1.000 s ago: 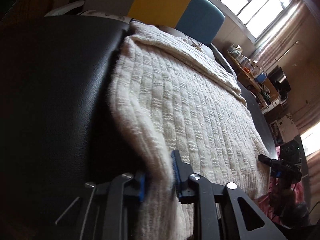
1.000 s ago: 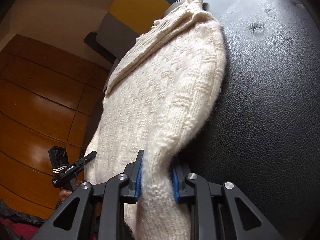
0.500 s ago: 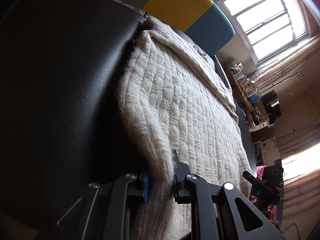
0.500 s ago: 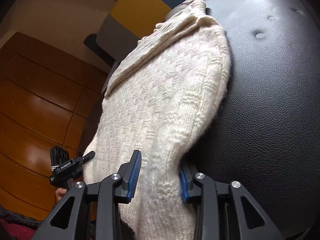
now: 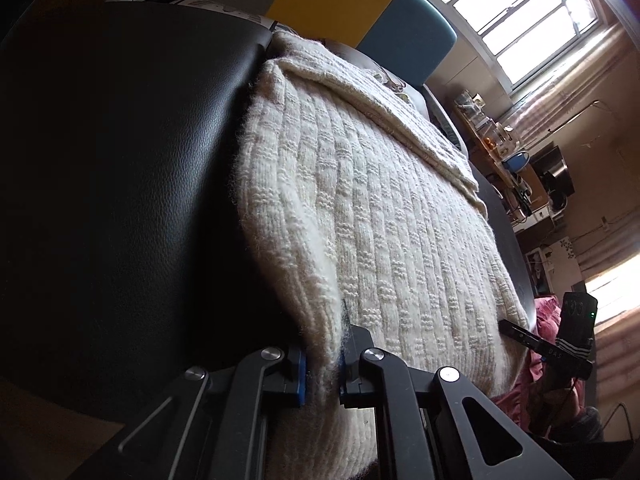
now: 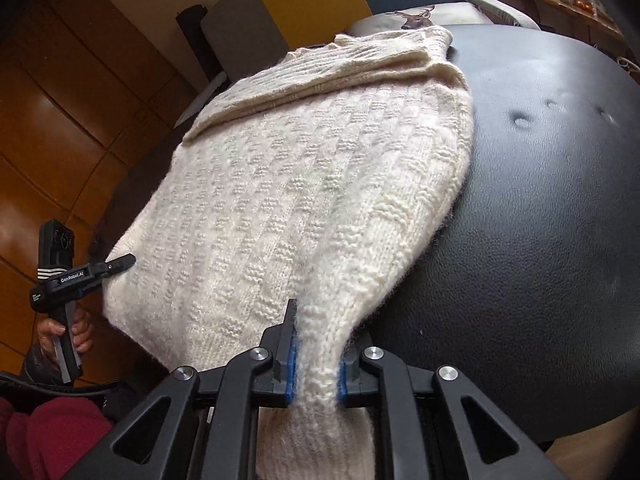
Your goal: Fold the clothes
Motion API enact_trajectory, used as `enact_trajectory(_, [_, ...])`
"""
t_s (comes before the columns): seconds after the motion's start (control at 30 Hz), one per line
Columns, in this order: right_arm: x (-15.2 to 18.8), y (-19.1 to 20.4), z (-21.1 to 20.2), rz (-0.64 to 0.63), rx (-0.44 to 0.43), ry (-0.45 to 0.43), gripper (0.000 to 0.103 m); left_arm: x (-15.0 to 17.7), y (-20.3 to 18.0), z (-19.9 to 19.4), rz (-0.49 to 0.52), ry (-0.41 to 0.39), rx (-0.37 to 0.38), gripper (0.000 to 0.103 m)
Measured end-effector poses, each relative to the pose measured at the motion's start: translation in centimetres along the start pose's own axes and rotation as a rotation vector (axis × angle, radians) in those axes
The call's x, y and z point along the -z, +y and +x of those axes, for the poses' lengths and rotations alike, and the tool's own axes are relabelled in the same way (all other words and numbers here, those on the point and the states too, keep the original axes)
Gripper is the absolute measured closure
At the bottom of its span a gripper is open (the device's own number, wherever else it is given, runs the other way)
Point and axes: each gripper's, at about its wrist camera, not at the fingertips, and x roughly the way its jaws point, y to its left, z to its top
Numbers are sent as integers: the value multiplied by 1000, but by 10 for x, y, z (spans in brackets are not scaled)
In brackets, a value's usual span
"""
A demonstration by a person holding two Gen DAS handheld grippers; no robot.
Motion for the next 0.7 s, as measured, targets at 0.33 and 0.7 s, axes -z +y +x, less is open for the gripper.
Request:
enact_trajectory(0.33, [11, -34, -12, 225, -303, -24, 90, 20, 9, -34, -71, 15, 297, 93])
enact_trajectory(0.7, [-64, -31, 9, 248, -445, -112, 90, -56, -1, -41, -100, -113, 505, 93])
